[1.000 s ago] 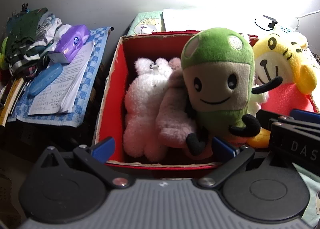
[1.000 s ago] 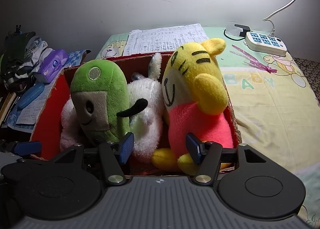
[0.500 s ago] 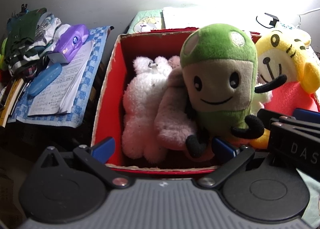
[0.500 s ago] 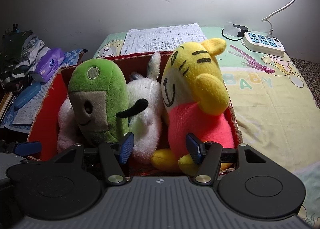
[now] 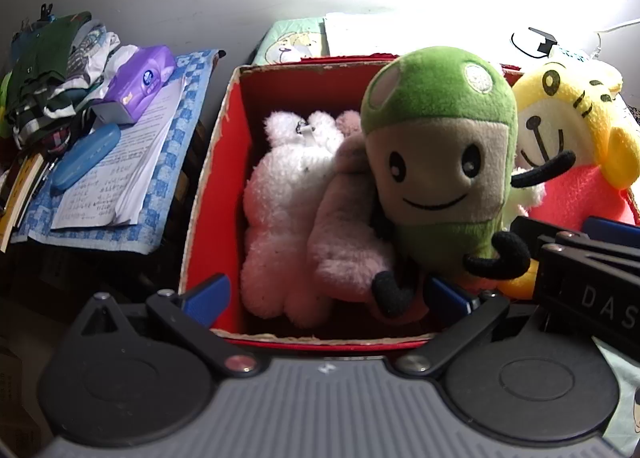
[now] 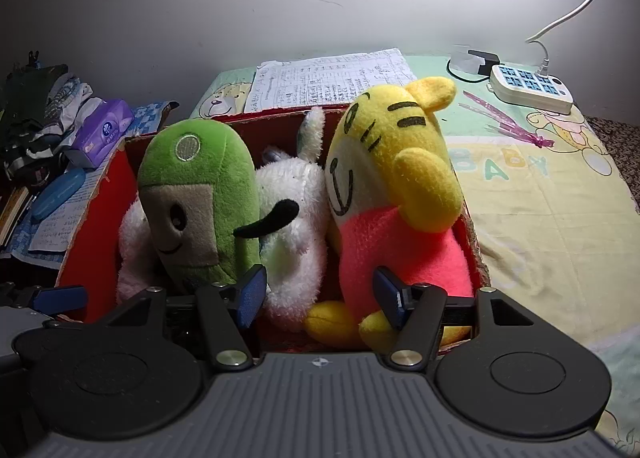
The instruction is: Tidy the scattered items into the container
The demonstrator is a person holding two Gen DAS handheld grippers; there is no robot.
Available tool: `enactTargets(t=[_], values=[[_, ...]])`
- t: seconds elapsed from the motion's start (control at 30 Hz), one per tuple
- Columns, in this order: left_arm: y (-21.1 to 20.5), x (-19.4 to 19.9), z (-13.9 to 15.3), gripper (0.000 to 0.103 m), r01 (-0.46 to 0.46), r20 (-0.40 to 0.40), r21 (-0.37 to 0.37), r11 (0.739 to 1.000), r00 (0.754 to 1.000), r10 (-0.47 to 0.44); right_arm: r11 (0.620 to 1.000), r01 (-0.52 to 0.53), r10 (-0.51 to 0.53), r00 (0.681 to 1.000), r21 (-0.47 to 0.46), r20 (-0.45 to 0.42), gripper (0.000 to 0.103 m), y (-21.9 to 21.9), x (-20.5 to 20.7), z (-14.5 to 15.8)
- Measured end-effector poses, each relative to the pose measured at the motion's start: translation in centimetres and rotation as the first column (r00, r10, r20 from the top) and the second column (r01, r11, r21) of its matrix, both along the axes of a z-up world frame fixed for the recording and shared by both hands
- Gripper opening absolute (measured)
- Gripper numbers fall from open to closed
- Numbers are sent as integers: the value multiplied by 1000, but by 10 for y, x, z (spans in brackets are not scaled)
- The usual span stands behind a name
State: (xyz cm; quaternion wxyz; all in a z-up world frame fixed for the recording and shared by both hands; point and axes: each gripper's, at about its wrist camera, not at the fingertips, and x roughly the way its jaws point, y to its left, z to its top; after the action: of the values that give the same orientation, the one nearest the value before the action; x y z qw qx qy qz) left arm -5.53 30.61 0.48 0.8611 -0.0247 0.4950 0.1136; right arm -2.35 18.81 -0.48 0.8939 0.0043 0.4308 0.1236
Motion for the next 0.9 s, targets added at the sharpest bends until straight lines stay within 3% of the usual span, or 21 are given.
enactTargets(t=[0.9], values=[[-1,0,1,103,-5,-8,1,1000,1000,5,999,-42,42,999,8,-19,66,-1,5,-1]])
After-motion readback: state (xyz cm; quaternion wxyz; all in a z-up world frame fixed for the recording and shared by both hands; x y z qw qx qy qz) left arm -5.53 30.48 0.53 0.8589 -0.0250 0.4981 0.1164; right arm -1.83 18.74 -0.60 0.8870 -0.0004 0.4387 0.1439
